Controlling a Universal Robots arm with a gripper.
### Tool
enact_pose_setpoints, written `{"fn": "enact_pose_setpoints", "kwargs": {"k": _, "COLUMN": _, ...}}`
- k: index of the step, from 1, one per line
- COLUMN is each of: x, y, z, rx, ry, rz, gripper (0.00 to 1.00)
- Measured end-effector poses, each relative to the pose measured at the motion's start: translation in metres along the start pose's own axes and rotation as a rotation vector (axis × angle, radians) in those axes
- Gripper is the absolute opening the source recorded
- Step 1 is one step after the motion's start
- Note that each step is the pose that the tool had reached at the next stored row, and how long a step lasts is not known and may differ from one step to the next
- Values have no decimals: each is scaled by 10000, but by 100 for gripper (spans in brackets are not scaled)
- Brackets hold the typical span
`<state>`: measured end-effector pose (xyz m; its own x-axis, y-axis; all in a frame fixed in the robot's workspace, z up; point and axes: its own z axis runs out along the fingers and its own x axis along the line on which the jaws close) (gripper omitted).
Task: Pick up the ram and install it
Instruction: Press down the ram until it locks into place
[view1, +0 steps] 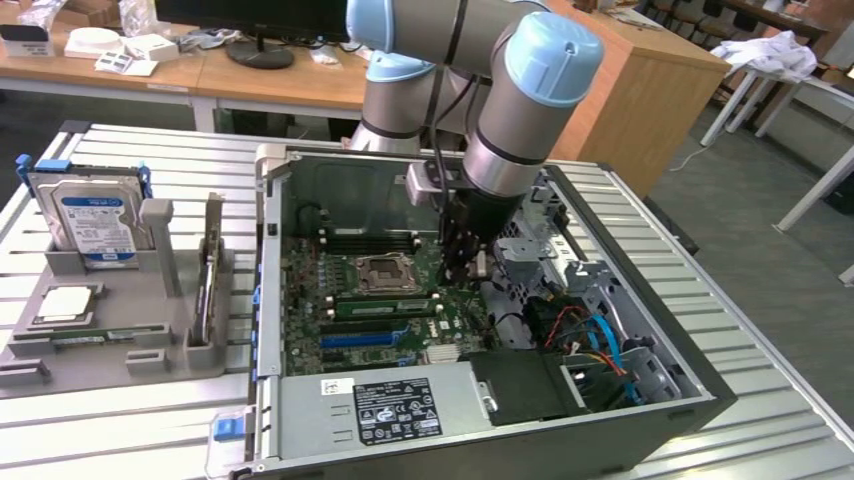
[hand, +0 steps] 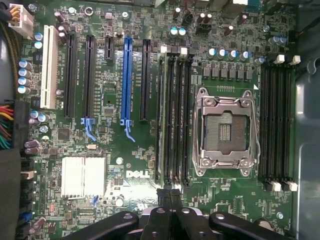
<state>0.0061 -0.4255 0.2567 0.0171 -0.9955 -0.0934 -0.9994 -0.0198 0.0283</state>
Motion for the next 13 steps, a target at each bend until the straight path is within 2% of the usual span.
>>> {"fn": "enact_pose_setpoints", "kwargs": {"k": 13, "x": 9, "y": -3, "z": 99, "rx": 1, "ry": -1, "rz": 0, "gripper": 11}}
